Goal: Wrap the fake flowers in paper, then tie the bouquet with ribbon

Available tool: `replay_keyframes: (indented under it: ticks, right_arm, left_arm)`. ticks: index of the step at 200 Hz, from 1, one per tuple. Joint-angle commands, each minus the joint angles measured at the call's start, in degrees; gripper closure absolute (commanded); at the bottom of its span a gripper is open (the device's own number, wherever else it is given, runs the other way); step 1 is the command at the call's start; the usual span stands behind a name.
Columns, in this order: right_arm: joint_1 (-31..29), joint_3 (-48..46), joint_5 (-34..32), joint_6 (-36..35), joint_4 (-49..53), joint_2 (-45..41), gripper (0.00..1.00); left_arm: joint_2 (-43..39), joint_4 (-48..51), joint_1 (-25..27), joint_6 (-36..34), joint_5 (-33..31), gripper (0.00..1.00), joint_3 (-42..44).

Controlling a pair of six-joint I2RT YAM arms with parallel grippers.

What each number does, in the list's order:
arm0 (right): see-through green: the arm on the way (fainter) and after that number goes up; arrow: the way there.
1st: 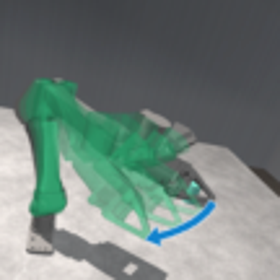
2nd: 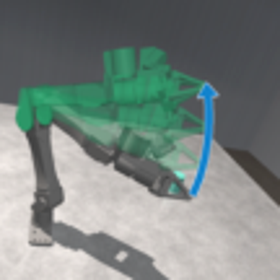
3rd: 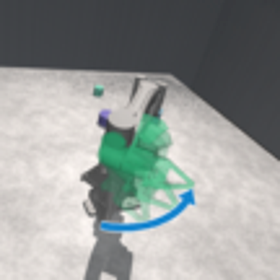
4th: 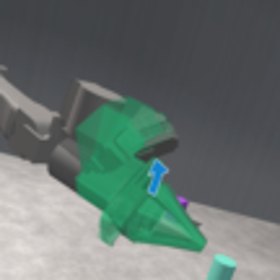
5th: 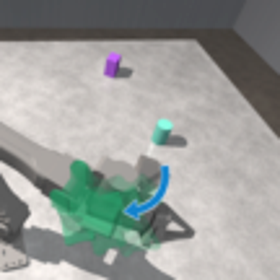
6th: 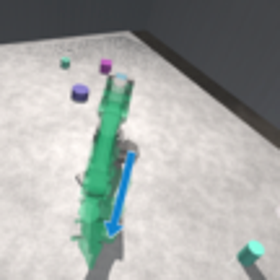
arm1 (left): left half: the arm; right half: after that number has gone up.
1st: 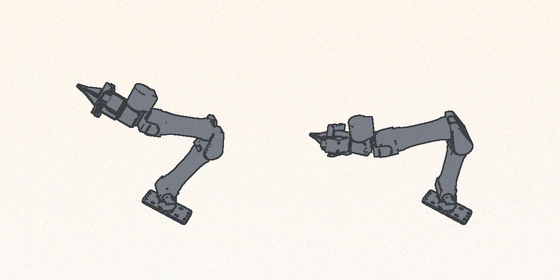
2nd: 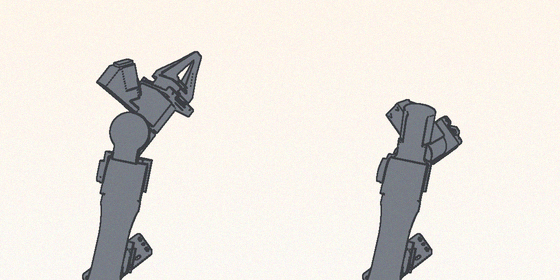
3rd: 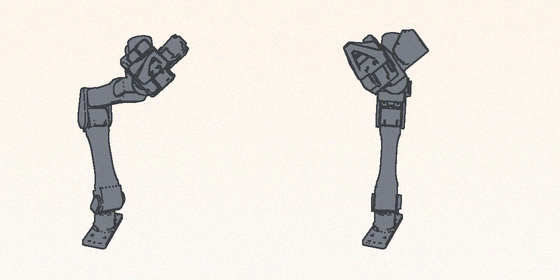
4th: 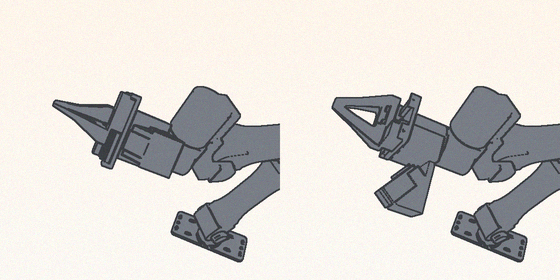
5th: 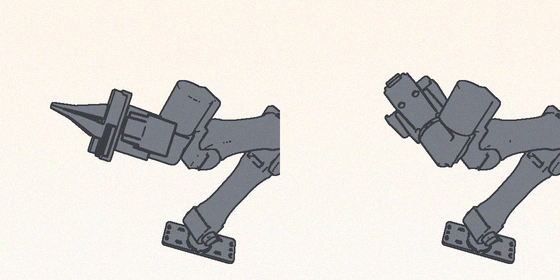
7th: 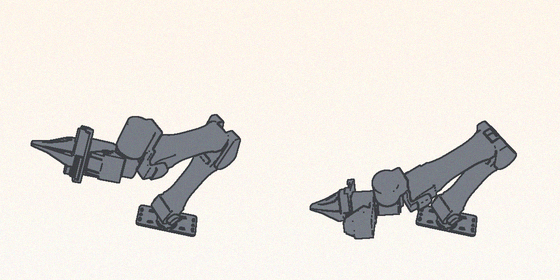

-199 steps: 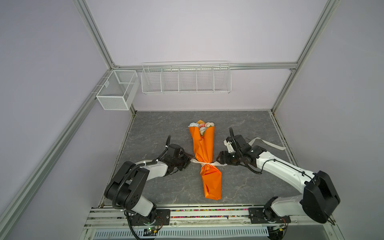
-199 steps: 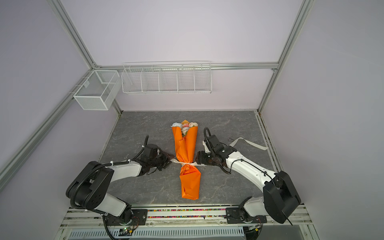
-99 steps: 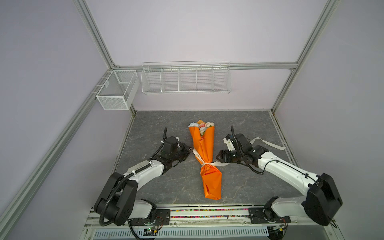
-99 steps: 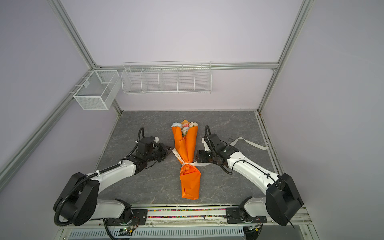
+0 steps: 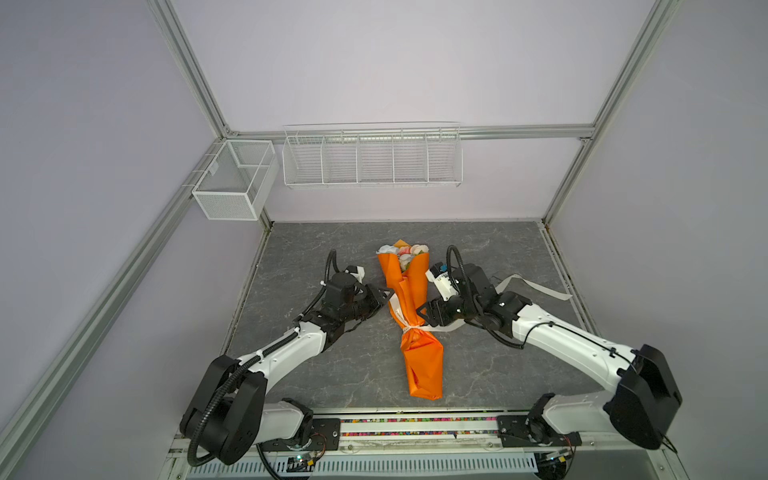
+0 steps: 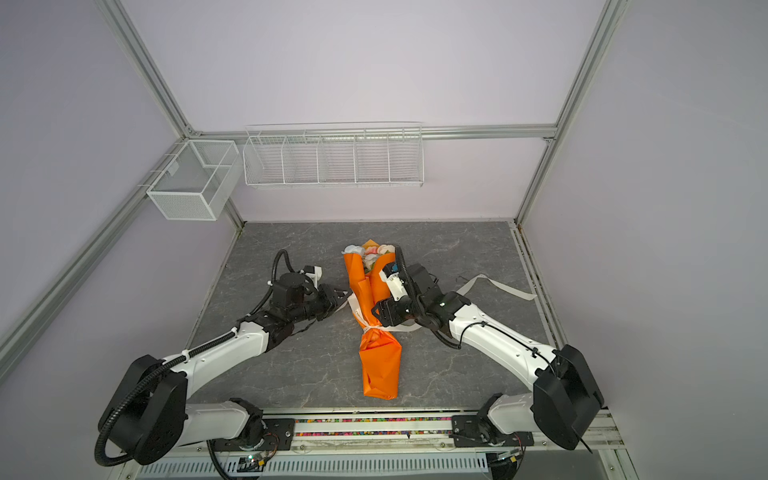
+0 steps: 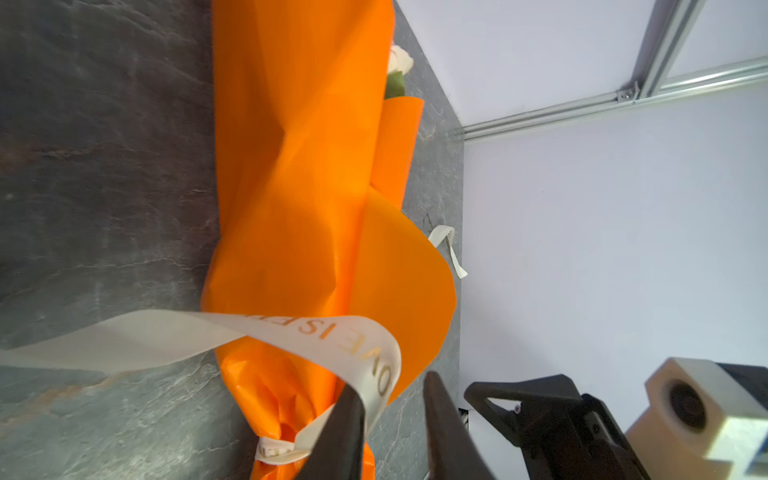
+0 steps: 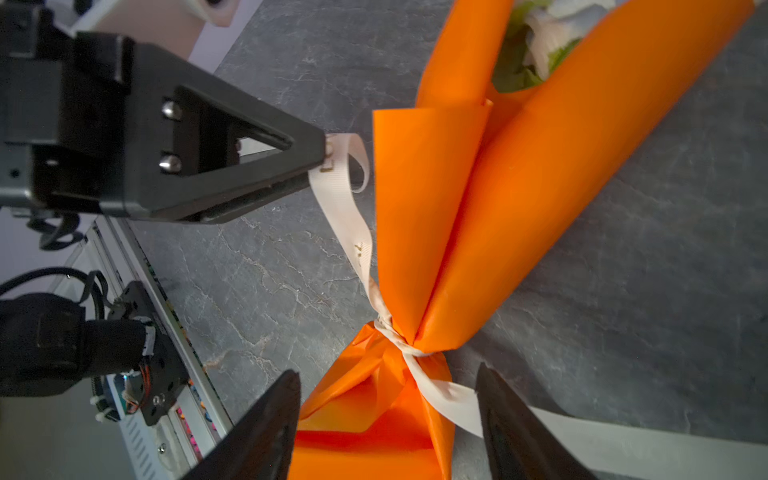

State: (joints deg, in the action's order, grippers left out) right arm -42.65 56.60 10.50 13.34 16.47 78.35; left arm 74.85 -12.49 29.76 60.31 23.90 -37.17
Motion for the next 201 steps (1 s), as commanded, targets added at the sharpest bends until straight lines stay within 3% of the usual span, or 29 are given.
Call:
replay_keyframes:
  ticks: [1,65,116,150,201]
  right_arm:
    - [-2.2,2.2,1.3,-10.7,-4.4,2.4,0.28]
    - [-2.9,2.8,2.7,-12.0,-11.3,7.7,0.27]
    - [-2.8,2.6,2.8,-11.3,-14.0,9.7,0.32]
    - [-2.7,0.7,0.8,-10.2,-16.3,8.6,0.45]
    - [-2.6,-2.5,2.2,-10.8,-17.7,5.2,0.81]
  left_arm:
    - [-1.4,-3.4,0.7,-2.1,3.0,0.71,0.5]
    - [-1.5,-8.7,1.6,-2.9,8.9,0.71,1.4]
    - [-1.0,-10.8,1.8,-2.8,11.8,0.80,1.8]
    - [-1.5,-10.3,1.8,-2.9,12.4,0.81,2.9]
    - [-3.8,-6.2,1.8,-5.7,12.9,0.77,3.5]
